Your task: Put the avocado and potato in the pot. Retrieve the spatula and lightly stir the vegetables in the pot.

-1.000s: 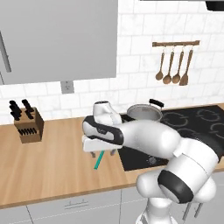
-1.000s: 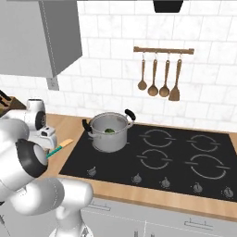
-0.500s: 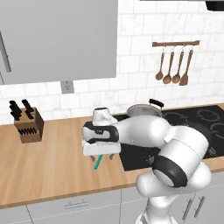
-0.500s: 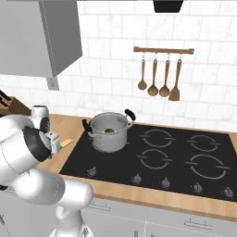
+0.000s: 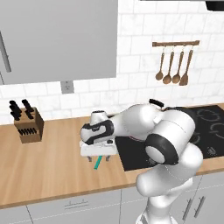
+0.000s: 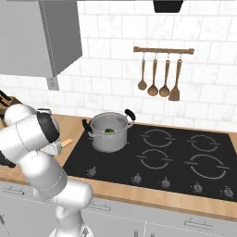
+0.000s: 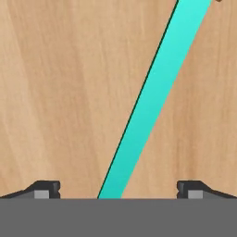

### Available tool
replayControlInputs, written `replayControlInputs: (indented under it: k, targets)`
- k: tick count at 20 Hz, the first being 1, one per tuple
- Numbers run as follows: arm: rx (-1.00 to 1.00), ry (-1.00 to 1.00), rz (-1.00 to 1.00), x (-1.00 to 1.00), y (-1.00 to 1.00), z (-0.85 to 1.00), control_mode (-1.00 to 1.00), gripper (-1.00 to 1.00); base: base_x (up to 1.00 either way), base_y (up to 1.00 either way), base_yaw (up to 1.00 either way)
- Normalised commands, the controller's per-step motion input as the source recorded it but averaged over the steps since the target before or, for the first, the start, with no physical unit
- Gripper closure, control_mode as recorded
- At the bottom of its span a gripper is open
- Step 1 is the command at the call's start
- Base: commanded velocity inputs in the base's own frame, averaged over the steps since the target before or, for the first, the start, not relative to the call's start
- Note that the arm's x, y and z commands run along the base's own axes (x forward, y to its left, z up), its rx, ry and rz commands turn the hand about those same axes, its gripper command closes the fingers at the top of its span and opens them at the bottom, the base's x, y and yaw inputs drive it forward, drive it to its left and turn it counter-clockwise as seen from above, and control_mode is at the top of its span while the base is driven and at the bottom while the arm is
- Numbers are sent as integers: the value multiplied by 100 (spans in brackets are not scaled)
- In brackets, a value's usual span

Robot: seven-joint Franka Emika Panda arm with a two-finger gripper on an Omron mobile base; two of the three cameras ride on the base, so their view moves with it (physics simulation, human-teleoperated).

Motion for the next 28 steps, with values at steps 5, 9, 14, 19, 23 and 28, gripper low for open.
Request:
replayControlInputs:
  k: [5, 9, 14, 19, 23, 28]
  targets:
    - [-1, 6, -5, 10, 17, -10, -100, -100, 0, 0, 0]
    - [0, 1, -3, -9, 8, -29, -100, -100, 0, 0, 0]
    - [0, 0, -8, -11, 6, -19, -100, -100, 0, 0, 0]
    - [0, 0, -11, -51, 3, -12, -100, -100, 0, 0, 0]
    - [0, 0, -13, -50, 0, -31, -100, -100, 0, 0, 0]
    - [0, 0, -12, 7, 0, -53, -100, 100, 0, 0, 0]
